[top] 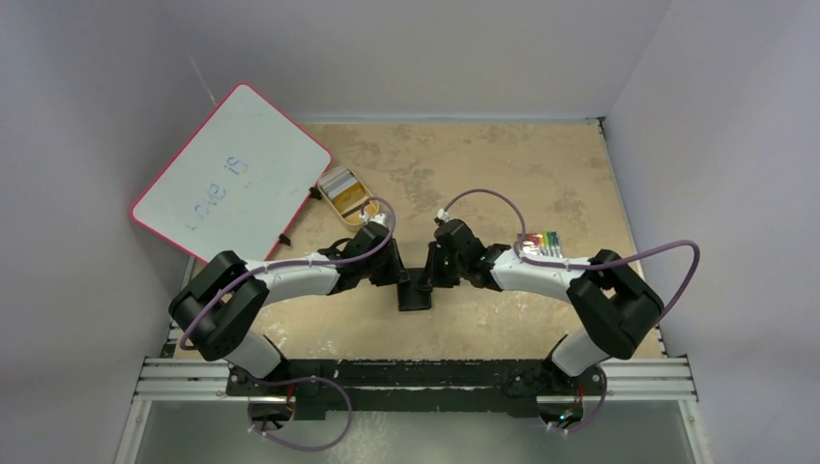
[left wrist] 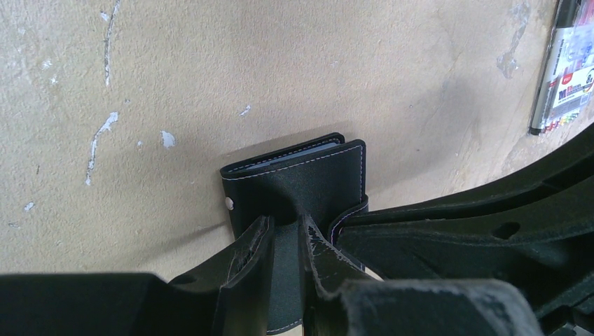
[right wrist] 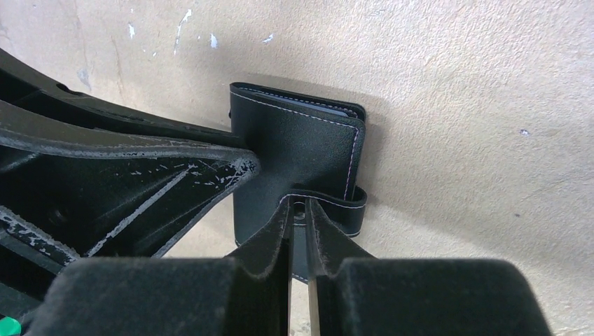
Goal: Put the credit cards into the card holder
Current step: Close the card holder at the center of the board.
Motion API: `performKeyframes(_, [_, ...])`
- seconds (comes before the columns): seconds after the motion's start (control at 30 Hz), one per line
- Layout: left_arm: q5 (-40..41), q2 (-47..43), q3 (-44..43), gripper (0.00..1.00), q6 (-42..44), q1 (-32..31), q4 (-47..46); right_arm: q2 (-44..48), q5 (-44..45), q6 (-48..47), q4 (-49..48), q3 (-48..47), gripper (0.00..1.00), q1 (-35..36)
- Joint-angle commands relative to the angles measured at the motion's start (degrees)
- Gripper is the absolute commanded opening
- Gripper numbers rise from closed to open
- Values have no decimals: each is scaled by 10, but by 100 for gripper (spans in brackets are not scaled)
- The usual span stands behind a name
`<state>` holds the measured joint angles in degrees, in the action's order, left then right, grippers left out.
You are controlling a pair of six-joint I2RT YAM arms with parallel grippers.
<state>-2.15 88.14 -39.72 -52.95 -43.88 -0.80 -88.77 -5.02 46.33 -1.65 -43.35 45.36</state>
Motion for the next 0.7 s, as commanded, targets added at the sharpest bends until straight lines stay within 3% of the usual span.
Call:
performKeyframes(0.0, [1, -2, -1, 18, -2, 0, -13, -25, 28, -12, 45, -15, 10, 23])
performKeyframes(0.67, [7, 4, 7, 18, -4, 0, -13, -69, 126, 25, 139, -36, 5, 119])
